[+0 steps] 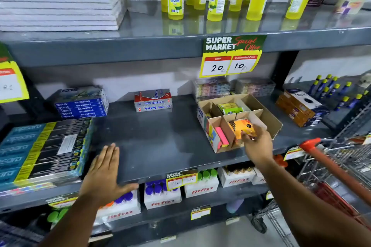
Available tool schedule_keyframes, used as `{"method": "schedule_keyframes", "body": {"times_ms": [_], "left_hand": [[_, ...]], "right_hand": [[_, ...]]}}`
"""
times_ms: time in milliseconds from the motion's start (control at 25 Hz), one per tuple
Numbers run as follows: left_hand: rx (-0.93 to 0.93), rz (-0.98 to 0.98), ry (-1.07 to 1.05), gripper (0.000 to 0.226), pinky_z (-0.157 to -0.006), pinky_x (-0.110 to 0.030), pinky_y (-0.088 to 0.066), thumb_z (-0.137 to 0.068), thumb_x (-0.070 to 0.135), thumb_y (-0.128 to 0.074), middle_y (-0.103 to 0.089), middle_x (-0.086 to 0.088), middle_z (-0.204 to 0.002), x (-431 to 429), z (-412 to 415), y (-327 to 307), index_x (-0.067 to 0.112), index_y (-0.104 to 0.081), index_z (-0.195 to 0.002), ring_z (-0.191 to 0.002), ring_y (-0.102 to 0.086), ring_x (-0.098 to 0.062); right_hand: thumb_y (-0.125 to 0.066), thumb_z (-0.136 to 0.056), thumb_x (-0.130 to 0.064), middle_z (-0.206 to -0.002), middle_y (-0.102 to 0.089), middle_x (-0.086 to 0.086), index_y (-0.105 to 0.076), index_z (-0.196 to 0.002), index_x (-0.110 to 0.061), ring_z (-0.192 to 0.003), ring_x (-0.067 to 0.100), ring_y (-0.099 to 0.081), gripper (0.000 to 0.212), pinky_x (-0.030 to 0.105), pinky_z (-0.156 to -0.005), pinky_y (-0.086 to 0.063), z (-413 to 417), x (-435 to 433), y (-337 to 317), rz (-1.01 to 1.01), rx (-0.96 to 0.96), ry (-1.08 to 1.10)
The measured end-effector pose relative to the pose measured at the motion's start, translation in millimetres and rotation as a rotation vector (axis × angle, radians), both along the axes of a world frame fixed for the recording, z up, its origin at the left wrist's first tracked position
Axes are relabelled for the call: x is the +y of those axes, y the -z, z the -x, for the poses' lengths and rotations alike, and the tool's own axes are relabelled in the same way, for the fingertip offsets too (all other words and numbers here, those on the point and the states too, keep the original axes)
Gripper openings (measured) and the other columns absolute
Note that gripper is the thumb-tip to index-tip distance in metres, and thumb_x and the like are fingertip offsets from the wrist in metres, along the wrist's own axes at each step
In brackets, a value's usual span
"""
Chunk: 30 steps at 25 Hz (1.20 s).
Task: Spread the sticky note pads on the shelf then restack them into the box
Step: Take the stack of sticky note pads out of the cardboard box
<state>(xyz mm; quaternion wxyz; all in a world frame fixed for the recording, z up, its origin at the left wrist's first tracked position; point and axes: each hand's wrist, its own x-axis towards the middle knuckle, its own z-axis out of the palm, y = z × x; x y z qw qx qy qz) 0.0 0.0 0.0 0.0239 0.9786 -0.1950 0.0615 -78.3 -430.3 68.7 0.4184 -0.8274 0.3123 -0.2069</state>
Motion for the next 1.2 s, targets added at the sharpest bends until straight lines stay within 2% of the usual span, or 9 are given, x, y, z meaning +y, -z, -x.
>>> {"method": "schedule_keyframes", "body": {"times_ms": [160,320,480,600,680,760,880,1040,1200], "left_hand": [[0.034,-0.085,-0.030,0.132,-0.112,-0.040,-0.009,-0.055,0.097,-0.039,-0.027,-0.017,-0.154,4,-4,4,-0.001,-0.030,-0.144,-0.141,-0.023,-0.032],[0.066,-0.105,-0.044,0.132,-0.110,-0.046,-0.022,-0.051,0.098,-0.039,-0.030,-0.015,-0.153,2,-8,9,0.001,-0.037,-0.141,-0.140,-0.027,-0.031],[0.070,-0.131,-0.068,0.131,-0.109,-0.046,-0.023,-0.052,0.098,-0.037,-0.031,-0.015,-0.153,1,-7,8,0.001,-0.039,-0.140,-0.138,-0.031,-0.032],[0.073,-0.141,-0.071,0.132,-0.110,-0.046,-0.024,-0.052,0.098,-0.037,-0.029,-0.014,-0.154,0,-6,6,0.002,-0.037,-0.142,-0.138,-0.030,-0.032],[0.074,-0.147,-0.068,0.132,-0.110,-0.045,-0.022,-0.052,0.098,-0.037,-0.027,-0.013,-0.155,-1,-6,5,0.002,-0.035,-0.142,-0.139,-0.028,-0.031],[0.082,-0.147,-0.070,0.132,-0.111,-0.045,-0.022,-0.052,0.098,-0.038,-0.025,-0.012,-0.155,-1,-6,4,0.003,-0.034,-0.143,-0.141,-0.025,-0.031],[0.093,-0.142,-0.073,0.132,-0.111,-0.046,-0.022,-0.052,0.098,-0.037,-0.021,-0.010,-0.157,-1,-6,4,0.004,-0.032,-0.144,-0.142,-0.022,-0.029],[0.098,-0.154,-0.073,0.131,-0.110,-0.048,-0.025,-0.052,0.098,-0.038,-0.023,-0.010,-0.156,-3,-5,1,0.004,-0.034,-0.143,-0.142,-0.023,-0.030],[0.099,-0.160,-0.073,0.130,-0.109,-0.050,-0.027,-0.053,0.097,-0.039,-0.023,-0.011,-0.156,-4,-4,-1,0.004,-0.034,-0.143,-0.141,-0.023,-0.031]], "right_hand": [[-0.064,-0.093,-0.022,-0.140,-0.042,0.007,-0.047,-0.139,-0.012,-0.119,0.022,-0.052,0.051,0.031,-0.100,-0.042,-4,5,0,-0.223,-0.095,0.182],[-0.071,-0.087,-0.025,-0.140,-0.044,0.011,-0.043,-0.140,-0.016,-0.121,0.029,-0.053,0.061,0.043,-0.102,-0.046,-12,3,1,-0.456,-0.137,0.391],[-0.073,-0.083,-0.023,-0.118,-0.065,0.012,-0.052,-0.122,-0.014,-0.093,0.022,-0.063,0.045,0.032,-0.065,-0.049,-17,-1,3,-0.804,-0.178,0.460],[-0.073,-0.085,-0.023,-0.095,-0.067,0.008,-0.054,-0.100,-0.015,-0.088,0.018,-0.058,0.026,0.032,-0.082,-0.053,-18,-2,-3,-0.996,-0.177,0.489],[-0.072,-0.086,-0.023,-0.096,-0.067,0.007,-0.052,-0.104,-0.015,-0.091,0.017,-0.061,0.028,0.031,-0.088,-0.053,-19,-1,-6,-1.050,-0.147,0.476],[-0.072,-0.084,-0.023,-0.104,-0.070,0.008,-0.053,-0.113,-0.015,-0.097,0.019,-0.067,0.035,0.030,-0.081,-0.055,-21,-2,-10,-1.100,-0.144,0.464],[-0.067,-0.086,-0.020,-0.103,-0.075,0.010,-0.058,-0.120,-0.014,-0.088,0.021,-0.072,0.036,0.028,-0.068,-0.054,-25,-5,-15,-1.188,-0.172,0.434],[-0.061,-0.091,-0.018,-0.103,-0.074,0.011,-0.058,-0.116,-0.014,-0.090,0.026,-0.073,0.025,0.037,-0.082,-0.058,-28,-6,-24,-1.237,-0.213,0.381],[-0.060,-0.092,-0.017,-0.101,-0.074,0.010,-0.055,-0.118,-0.016,-0.083,0.024,-0.072,0.027,0.033,-0.058,-0.053,-30,-2,-26,-1.277,-0.215,0.396]]}}
